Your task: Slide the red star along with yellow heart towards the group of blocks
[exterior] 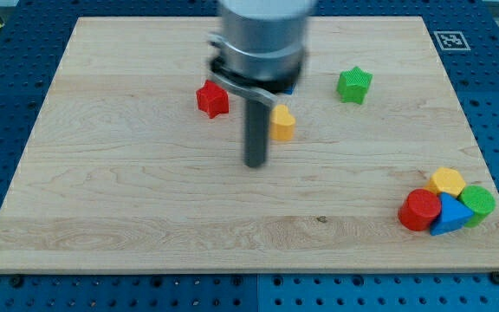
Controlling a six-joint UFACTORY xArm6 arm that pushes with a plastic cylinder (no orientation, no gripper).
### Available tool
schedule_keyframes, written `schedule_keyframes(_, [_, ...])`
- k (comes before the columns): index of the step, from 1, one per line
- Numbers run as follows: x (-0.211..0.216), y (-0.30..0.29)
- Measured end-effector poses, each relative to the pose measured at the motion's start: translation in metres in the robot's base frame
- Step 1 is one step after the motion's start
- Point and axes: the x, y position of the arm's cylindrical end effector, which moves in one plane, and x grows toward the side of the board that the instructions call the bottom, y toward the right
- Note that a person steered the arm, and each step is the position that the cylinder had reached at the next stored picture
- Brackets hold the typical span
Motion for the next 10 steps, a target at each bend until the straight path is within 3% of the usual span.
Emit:
schedule_keyframes(1, [-0.043, -0.082])
schedule_keyframes(2, [-0.054, -0.106])
schedule_keyframes(3, [-0.097, -0.090])
schedule_keyframes(4, [-0.099, -0.084])
schedule_keyframes(7, [-0.084, 0.015])
schedule_keyframes(10, [-0.027, 0.069])
